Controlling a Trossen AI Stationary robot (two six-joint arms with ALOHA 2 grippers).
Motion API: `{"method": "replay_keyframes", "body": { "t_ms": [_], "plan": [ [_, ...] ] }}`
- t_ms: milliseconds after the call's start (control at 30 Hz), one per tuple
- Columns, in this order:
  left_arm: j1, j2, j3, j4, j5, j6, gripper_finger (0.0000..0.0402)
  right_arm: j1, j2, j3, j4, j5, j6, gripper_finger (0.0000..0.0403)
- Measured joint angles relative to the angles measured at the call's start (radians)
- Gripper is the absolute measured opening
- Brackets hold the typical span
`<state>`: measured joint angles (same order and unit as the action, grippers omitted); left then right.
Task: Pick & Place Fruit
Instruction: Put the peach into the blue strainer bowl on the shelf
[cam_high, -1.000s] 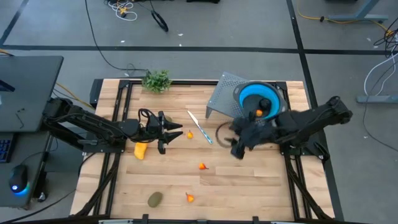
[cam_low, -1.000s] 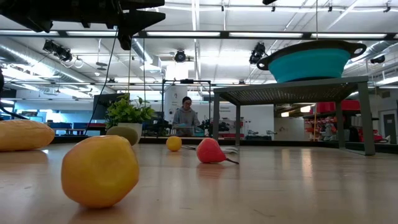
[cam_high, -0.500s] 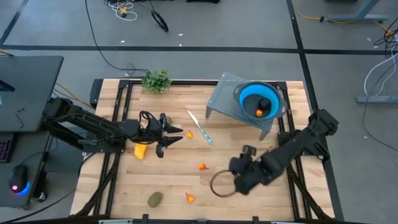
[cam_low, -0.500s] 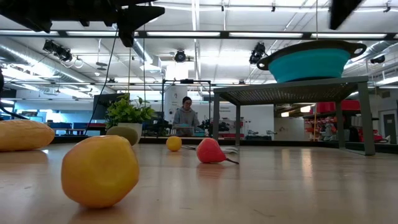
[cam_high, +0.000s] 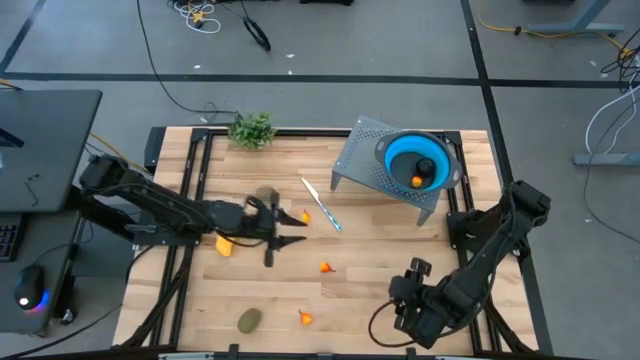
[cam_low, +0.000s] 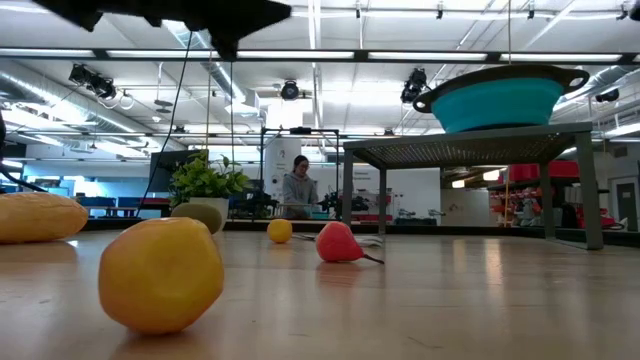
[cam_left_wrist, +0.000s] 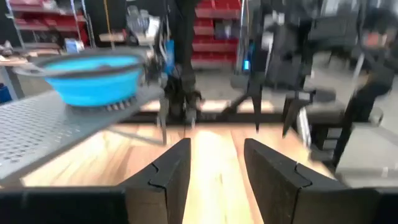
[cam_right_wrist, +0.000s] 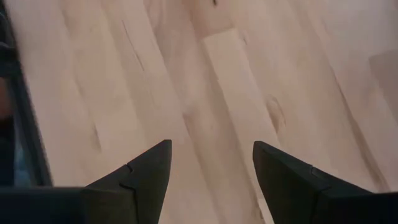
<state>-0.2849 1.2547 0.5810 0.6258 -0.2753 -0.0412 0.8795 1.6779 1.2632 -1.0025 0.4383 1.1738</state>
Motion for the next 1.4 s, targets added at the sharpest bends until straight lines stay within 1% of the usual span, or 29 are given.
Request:
{"method": "replay_keyframes", "body": {
  "t_ms": [100, 267, 367, 467, 533, 600, 700, 800, 933, 967, 1067, 1233, 1400],
  "plan": [
    [-0.001, 0.096, 0.106, -0.106, 0.002, 0.010, 0.0177, 0.007, -0.001, -0.027, 0.002, -0.022, 0.022, 0.0236],
    [-0.016, 0.244, 0.264, -0.344, 0.003, -0.030, 0.0205, 0.025, 0.000, -0.063, -0.012, -0.064, 0.042, 0.0236],
    [-0.035, 0.316, 0.323, -0.431, 0.006, -0.032, 0.0220, 0.040, 0.000, -0.080, -0.016, -0.043, 0.042, 0.0236],
    [-0.054, 0.368, 0.360, -0.426, 0.038, -0.038, 0.0234, 0.047, 0.000, -0.101, -0.016, 0.007, 0.042, 0.0236],
    [-0.065, 0.396, 0.368, -0.426, 0.039, -0.032, 0.0241, 0.047, 0.000, -0.115, -0.002, 0.040, 0.042, 0.0236],
    [-0.072, 0.413, 0.367, -0.432, 0.011, -0.031, 0.0247, 0.047, 0.000, -0.128, 0.009, 0.059, 0.042, 0.0236],
    [-0.073, 0.447, 0.369, -0.409, -0.041, -0.088, 0.0260, 0.047, 0.000, -0.138, 0.027, 0.083, 0.040, 0.0236],
    [-0.071, 0.495, 0.368, -0.391, -0.052, -0.113, 0.0281, 0.047, -0.001, -0.138, 0.033, 0.095, 0.028, 0.0236],
    [-0.071, 0.524, 0.369, -0.378, -0.070, -0.137, 0.0315, 0.047, -0.001, -0.138, 0.048, 0.120, 0.013, 0.0236],
    [-0.071, 0.530, 0.368, -0.382, -0.064, -0.143, 0.0323, 0.047, -0.001, -0.138, 0.049, 0.126, 0.012, 0.0236],
    [-0.071, 0.532, 0.367, -0.383, -0.002, -0.147, 0.0343, 0.047, -0.001, -0.138, 0.057, 0.152, 0.011, 0.0236],
    [-0.080, 0.532, 0.353, -0.376, -0.011, -0.142, 0.0352, 0.047, -0.001, -0.138, 0.107, 0.196, -0.028, 0.0236],
    [-0.080, 0.582, 0.314, -0.266, -0.022, -0.143, 0.0352, 0.047, -0.001, -0.138, 0.149, 0.208, -0.068, 0.0236]
  ]
}}
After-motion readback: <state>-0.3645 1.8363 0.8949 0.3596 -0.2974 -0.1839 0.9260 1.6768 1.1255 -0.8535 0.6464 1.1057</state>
